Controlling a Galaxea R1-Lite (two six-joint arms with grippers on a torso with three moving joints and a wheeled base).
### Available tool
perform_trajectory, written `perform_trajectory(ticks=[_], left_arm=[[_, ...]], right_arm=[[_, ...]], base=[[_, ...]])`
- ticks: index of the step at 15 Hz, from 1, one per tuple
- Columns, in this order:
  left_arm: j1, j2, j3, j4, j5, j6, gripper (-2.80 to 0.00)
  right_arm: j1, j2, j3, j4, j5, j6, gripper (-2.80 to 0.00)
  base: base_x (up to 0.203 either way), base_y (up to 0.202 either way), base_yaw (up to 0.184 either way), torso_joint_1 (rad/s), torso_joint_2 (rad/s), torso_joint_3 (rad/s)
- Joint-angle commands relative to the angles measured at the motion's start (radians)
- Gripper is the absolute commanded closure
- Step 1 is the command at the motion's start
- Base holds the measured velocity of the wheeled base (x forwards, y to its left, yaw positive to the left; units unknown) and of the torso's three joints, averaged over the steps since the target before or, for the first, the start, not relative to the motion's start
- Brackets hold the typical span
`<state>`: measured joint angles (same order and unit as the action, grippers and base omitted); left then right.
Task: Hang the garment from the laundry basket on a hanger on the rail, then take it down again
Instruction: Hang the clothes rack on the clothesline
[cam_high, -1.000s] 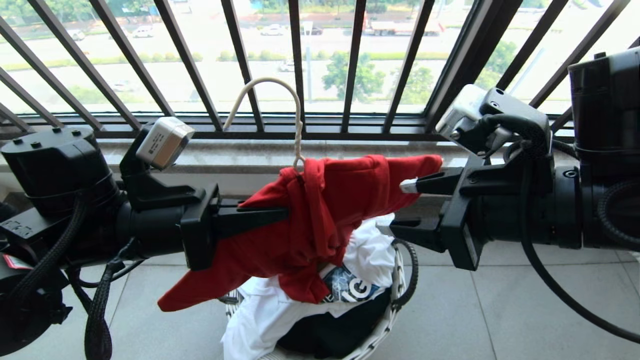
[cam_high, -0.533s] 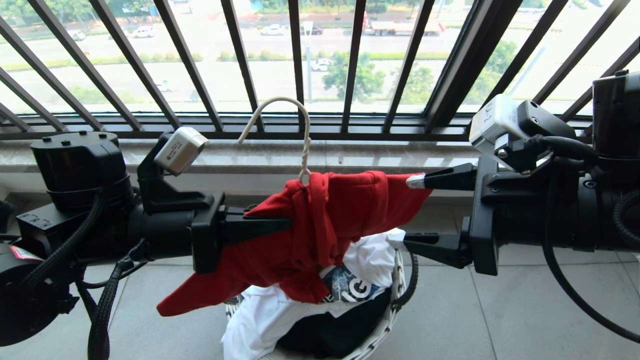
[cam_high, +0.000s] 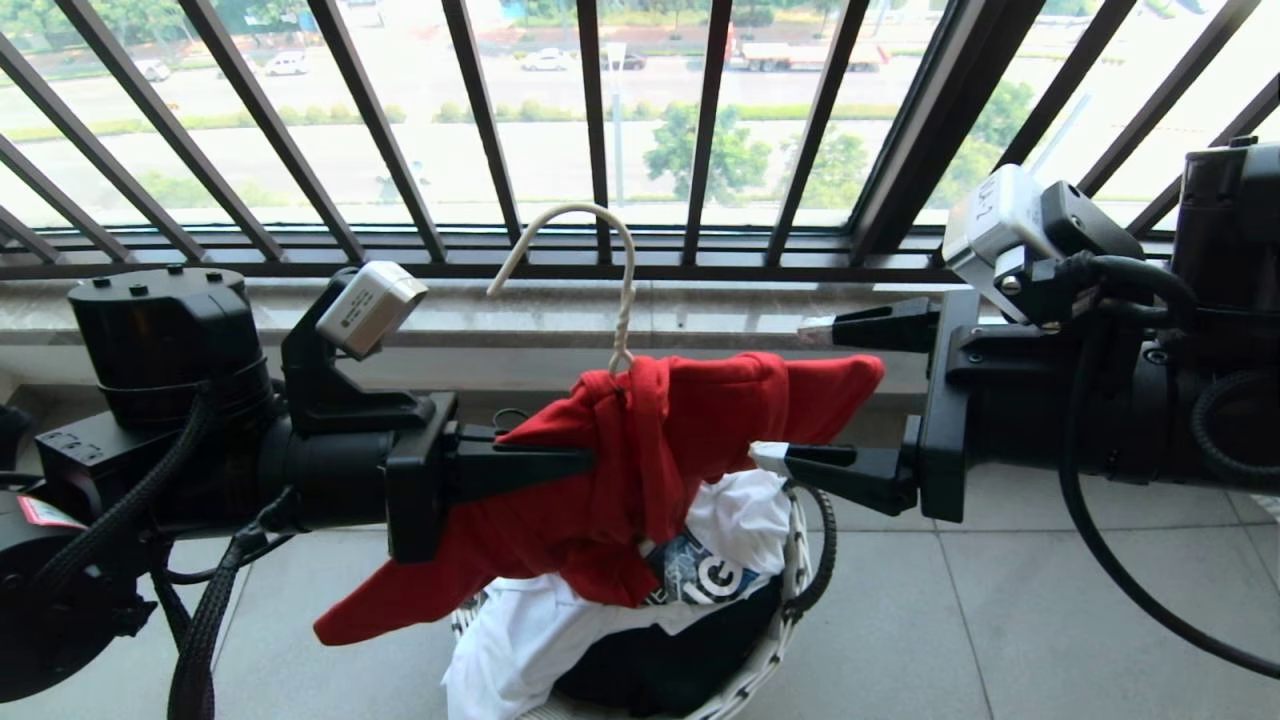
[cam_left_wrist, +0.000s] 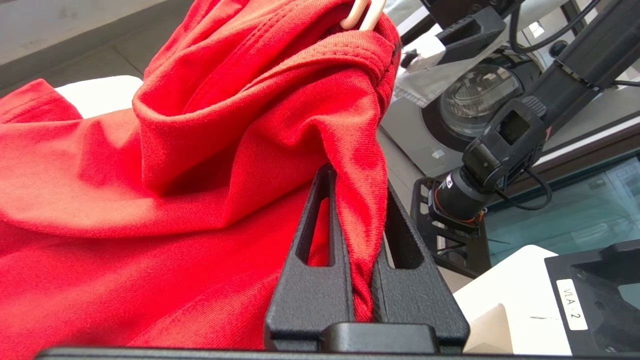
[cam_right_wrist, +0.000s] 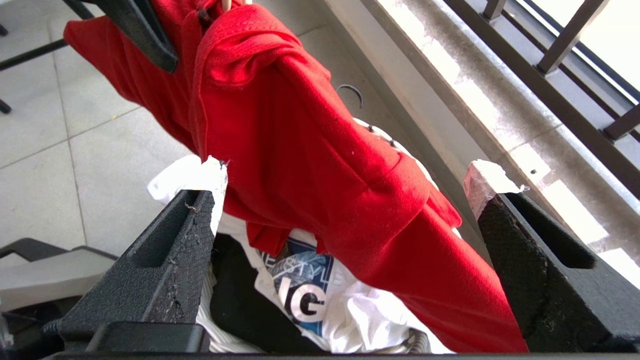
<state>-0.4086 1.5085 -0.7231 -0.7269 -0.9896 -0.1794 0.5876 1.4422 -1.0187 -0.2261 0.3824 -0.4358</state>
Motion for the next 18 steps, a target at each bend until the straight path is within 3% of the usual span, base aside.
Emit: perform_trajectory(ticks=[1, 6, 10, 18], left_arm=[[-0.025, -0.014, 0.005, 0.002, -0.006, -0.002, 0.0], [-0.049, -0.042, 0.019, 0.003, -0.006, -0.002, 0.0], [-0.089, -0.055, 0.037, 0.003, -0.006, -0.002, 0.0], [-0.145, -0.053, 0.053, 0.004, -0.006, -0.002, 0.0]], right_arm=[[-0.02, 0.069, 0.056, -0.151, 0.052, -0.01, -2.8], [-0.022, 0.061, 0.12, -0.156, 0.184, -0.096, -2.8], [-0.02, 0.06, 0.129, -0.153, 0.231, -0.1, -2.8], [-0.002, 0.067, 0.132, -0.156, 0.237, -0.098, -2.8]], base=[[0.0, 0.0, 0.0, 0.0, 0.0, 0.0], [0.0, 0.0, 0.0, 0.0, 0.0, 0.0], [0.0, 0.0, 0.0, 0.0, 0.0, 0.0], [0.0, 0.0, 0.0, 0.0, 0.0, 0.0]])
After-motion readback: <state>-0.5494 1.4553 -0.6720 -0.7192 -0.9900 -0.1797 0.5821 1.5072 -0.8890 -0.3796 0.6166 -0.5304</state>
